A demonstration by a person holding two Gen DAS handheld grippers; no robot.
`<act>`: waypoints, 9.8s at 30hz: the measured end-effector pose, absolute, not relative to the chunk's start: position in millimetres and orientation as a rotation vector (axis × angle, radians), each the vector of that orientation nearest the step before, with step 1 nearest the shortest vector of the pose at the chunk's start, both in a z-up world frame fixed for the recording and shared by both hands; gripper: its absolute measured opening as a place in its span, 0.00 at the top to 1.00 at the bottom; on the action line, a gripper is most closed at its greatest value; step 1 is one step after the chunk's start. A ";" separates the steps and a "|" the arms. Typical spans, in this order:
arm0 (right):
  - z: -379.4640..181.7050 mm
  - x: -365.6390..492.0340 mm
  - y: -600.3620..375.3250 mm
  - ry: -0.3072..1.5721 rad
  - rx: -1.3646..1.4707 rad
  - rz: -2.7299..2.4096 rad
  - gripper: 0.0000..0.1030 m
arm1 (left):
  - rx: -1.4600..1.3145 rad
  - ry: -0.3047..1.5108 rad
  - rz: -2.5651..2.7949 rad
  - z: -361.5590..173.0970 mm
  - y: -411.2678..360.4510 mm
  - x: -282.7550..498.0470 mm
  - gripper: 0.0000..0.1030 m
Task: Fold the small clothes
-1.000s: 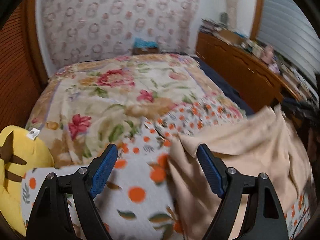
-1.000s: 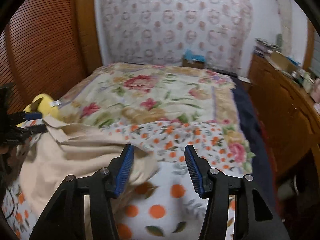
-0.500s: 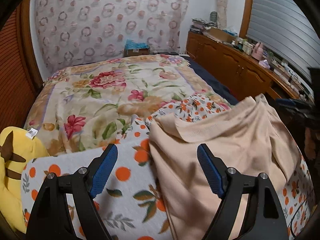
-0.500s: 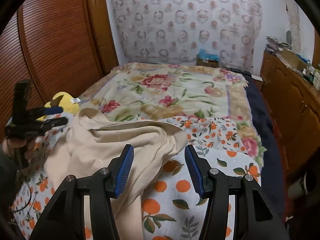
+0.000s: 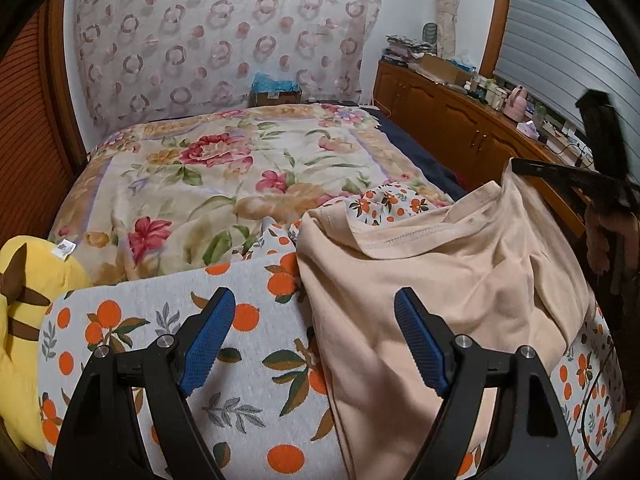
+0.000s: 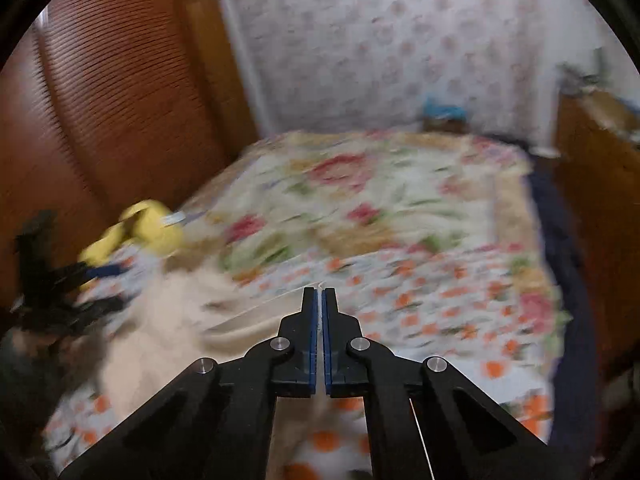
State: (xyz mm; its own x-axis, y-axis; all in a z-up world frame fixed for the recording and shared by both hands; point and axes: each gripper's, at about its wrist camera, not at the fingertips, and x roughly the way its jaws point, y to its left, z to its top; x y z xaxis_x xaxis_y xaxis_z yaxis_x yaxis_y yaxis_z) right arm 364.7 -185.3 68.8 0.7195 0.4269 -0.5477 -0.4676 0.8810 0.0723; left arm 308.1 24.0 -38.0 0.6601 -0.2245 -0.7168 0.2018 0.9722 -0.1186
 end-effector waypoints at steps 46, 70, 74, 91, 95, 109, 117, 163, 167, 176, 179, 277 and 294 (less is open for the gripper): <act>37.5 204.9 -217.2 0.646 -0.204 0.482 0.96 | 0.018 0.897 -0.268 -69.4 11.6 270.9 0.23; 26.6 293.5 -208.9 0.666 -0.112 0.392 0.36 | -0.096 0.920 -0.294 -60.2 25.5 327.7 0.39; 9.7 319.9 -211.1 0.743 -0.026 0.397 0.36 | -0.112 0.949 -0.309 -67.6 25.2 337.5 0.39; 14.3 316.0 -217.4 0.704 -0.035 0.570 0.86 | -0.161 0.895 -0.451 -40.6 13.6 312.5 0.91; 38.7 293.9 -215.1 0.590 -0.069 0.592 0.87 | -0.172 0.803 -0.442 -7.2 21.3 279.8 0.91; 88.4 304.8 -88.7 0.431 -0.305 0.824 0.87 | -0.246 0.628 -0.122 18.5 139.0 158.1 0.91; 88.2 354.3 41.7 0.428 -0.492 0.940 0.87 | -0.338 0.632 0.051 -17.8 199.6 130.2 0.91; 11.7 402.9 65.1 0.651 -0.262 0.694 0.43 | -0.202 0.659 0.151 -22.7 195.0 100.1 0.00; 31.8 355.0 33.6 0.576 -0.266 0.699 0.43 | -0.172 0.643 0.124 -12.5 172.4 98.1 0.00; 40.1 237.1 -42.8 0.453 -0.267 0.686 0.31 | -0.113 0.585 0.054 9.4 119.0 84.0 0.00; 36.1 205.6 -67.4 0.438 -0.248 0.657 0.27 | -0.086 0.577 0.041 14.0 102.1 78.9 0.00; 41.6 11.1 -205.2 0.204 -0.025 0.345 0.21 | -0.022 0.403 -0.024 99.8 3.8 19.1 0.00; 40.7 13.0 -208.3 0.200 -0.026 0.348 0.21 | -0.023 0.403 -0.024 100.6 3.8 18.8 0.00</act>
State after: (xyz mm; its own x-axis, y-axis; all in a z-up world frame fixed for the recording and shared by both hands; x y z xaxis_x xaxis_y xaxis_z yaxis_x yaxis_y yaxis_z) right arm 13.0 -208.3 40.7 0.9203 0.3365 -0.1997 -0.3417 0.9398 0.0088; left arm 18.8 3.8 100.6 0.9196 -0.0281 -0.3917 0.0191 0.9995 -0.0270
